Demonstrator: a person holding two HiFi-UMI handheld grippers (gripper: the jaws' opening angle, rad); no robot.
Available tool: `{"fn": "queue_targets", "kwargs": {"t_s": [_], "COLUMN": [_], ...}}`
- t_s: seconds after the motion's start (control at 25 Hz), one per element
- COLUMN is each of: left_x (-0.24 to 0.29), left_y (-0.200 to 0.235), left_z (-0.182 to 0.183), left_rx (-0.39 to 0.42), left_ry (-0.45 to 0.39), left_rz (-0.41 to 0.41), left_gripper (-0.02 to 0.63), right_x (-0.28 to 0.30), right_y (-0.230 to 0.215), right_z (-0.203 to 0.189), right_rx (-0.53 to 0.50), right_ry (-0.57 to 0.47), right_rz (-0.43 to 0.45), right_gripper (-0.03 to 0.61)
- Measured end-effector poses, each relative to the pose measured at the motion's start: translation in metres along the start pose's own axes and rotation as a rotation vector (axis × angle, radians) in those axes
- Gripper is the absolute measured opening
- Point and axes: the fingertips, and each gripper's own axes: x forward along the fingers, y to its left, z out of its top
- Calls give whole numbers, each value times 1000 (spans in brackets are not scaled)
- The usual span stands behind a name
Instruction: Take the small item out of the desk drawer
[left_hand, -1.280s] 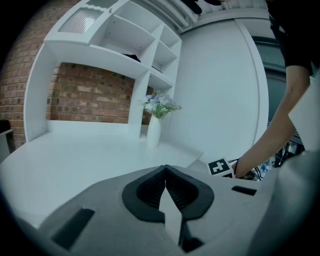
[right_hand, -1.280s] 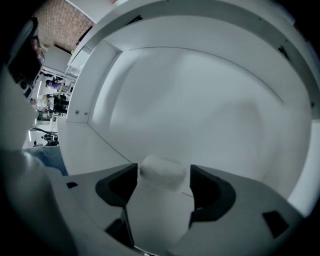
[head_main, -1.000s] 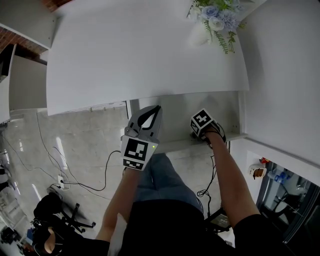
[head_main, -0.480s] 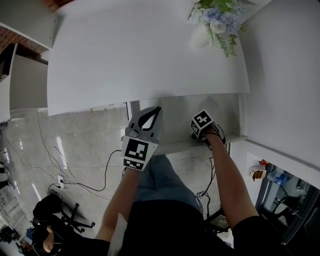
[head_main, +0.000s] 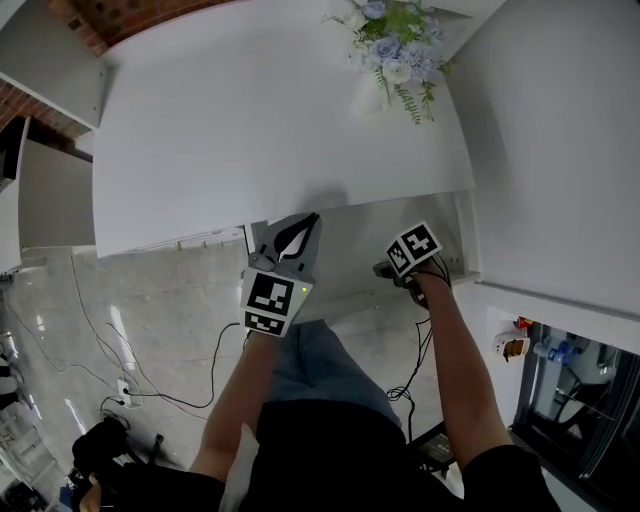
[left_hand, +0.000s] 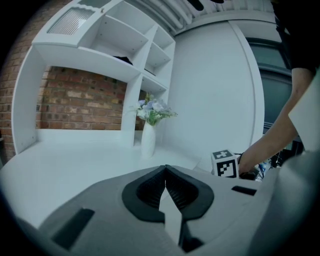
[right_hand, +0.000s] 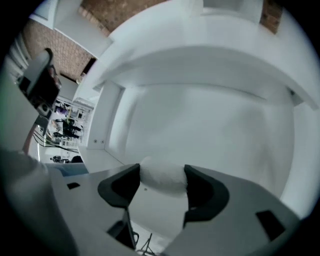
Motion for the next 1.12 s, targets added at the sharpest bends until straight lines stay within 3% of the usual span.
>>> {"fn": "queue_targets", "kwargs": {"t_s": [0.28, 0.48, 0.64, 0.88, 1.0, 1.12], "left_x": [5, 9, 7, -1, -4, -8], "left_y": [14, 17, 9, -6, -8, -13], "left_z": [48, 90, 115, 141, 147, 151], "left_rx": [50, 90, 119, 163, 173, 182], "left_ry": [-82, -155, -201, -251, -267, -279], "left_rz": [10, 12, 2, -16, -14, -15], "left_gripper": [9, 9, 9, 9, 9, 9], "right_x": [-111, -215, -285, -360, -372, -370], "right_y": [19, 32, 52, 80, 81, 77], "right_z": [57, 84, 84, 66, 54, 39], "right_rx": [99, 70, -30, -155, -148, -86], "right_ry": [-527, -970, -1255, -1558, -1629, -1656], "right_rz": [126, 96, -55, -333, -482, -554], "right_gripper": [270, 272, 272, 272, 272, 272]}}
